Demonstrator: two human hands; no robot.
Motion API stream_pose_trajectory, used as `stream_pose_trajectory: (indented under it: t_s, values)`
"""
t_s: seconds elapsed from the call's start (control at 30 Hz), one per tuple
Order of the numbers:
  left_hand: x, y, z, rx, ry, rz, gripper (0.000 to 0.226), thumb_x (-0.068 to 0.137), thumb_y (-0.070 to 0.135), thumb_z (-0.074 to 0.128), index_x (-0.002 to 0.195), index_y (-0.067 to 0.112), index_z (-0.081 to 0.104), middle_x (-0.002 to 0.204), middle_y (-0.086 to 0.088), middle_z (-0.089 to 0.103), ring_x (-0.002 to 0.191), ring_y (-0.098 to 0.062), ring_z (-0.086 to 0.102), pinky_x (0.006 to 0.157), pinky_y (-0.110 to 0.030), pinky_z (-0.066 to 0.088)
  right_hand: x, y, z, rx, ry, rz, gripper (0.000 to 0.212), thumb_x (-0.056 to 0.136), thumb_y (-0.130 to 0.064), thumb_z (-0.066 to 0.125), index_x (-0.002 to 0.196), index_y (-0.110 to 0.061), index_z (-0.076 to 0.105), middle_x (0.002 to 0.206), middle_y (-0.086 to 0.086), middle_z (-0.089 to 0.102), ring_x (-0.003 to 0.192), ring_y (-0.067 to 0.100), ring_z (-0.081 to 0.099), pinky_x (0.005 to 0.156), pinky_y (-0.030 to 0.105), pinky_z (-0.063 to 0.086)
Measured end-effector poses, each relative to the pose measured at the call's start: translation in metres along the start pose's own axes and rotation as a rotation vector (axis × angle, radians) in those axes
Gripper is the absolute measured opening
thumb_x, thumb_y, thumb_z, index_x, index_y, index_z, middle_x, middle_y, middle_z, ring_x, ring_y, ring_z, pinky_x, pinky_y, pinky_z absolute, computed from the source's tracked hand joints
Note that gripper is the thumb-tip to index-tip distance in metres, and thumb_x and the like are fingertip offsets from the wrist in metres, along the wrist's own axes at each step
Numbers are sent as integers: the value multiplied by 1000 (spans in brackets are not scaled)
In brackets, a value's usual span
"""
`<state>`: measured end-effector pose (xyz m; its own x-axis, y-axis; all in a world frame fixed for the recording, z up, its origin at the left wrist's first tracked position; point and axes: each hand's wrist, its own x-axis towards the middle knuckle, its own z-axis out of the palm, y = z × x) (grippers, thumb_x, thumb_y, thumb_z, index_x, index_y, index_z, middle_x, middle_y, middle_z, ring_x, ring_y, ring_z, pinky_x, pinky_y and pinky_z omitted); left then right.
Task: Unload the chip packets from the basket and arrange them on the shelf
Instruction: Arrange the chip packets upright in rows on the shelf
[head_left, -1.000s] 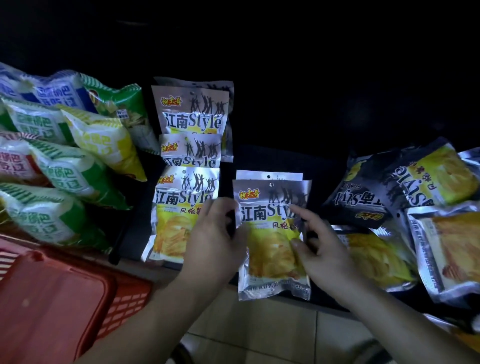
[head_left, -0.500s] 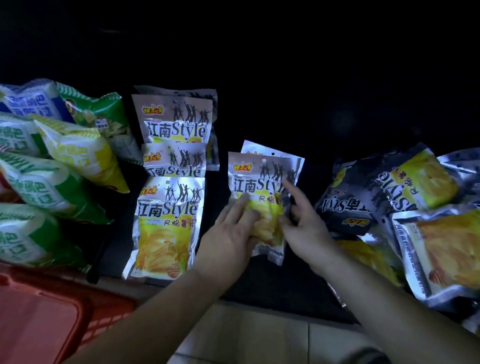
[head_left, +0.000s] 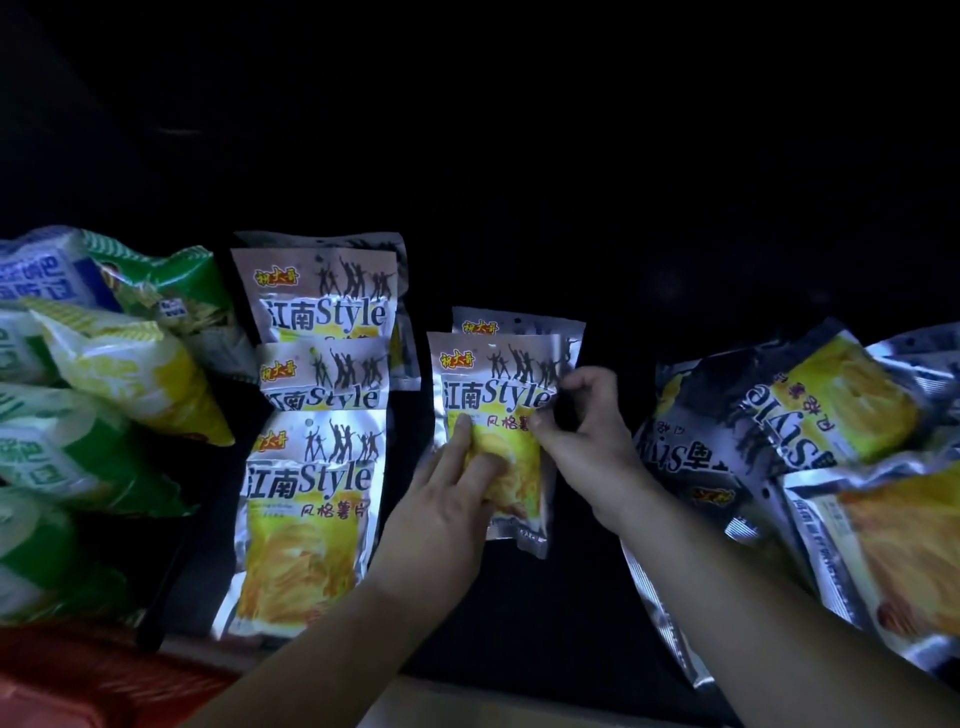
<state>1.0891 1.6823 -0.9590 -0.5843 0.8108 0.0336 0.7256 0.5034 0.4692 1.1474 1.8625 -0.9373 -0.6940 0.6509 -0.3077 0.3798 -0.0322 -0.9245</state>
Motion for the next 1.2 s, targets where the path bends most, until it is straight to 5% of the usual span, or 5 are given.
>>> stream_pose_trajectory:
  t_s: [0.4,0.7,0.93,1.07,1.2]
  values:
    - [8,4,4,-80,108,23,37,96,11,60,125,32,48,170,-13,14,145,-38,39,105,-45,49,-4,-23,1,-68,-59,-344,49,87,-4,72,109,-42,51,114,2,60,93,22,63,81,34,55]
    - [45,1,8,-24,73,-5,66,90,6,67,137,40,35,170,0,-1,153,-30,26,101,-34,54,20,-19,-12,-445,-86,-421,89,86,-7,78,149,-55,37,168,-15,-17,152,-2,2,105,2,23]
    - [37,-15,10,-311,183,-28,53,90,10,69,133,37,51,169,9,8,143,-23,46,97,-37,57,1,7,-8,-334,-65,-408,88,91,-10,75,152,-55,31,160,-12,27,145,-2,30,96,-7,26]
    - [39,-14,11,-385,185,-159,59,87,15,74,130,46,49,166,10,22,126,-17,61,87,-33,59,6,4,-7,-371,-148,-377,85,101,-14,61,154,-61,13,163,-23,18,136,-24,20,90,-10,24]
    - [44,-11,10,-364,165,-243,59,85,24,78,124,50,42,163,12,32,108,-7,67,83,-29,58,9,3,-7,-455,-172,-380,84,104,-23,56,150,-67,2,161,-15,26,133,-10,32,98,10,35]
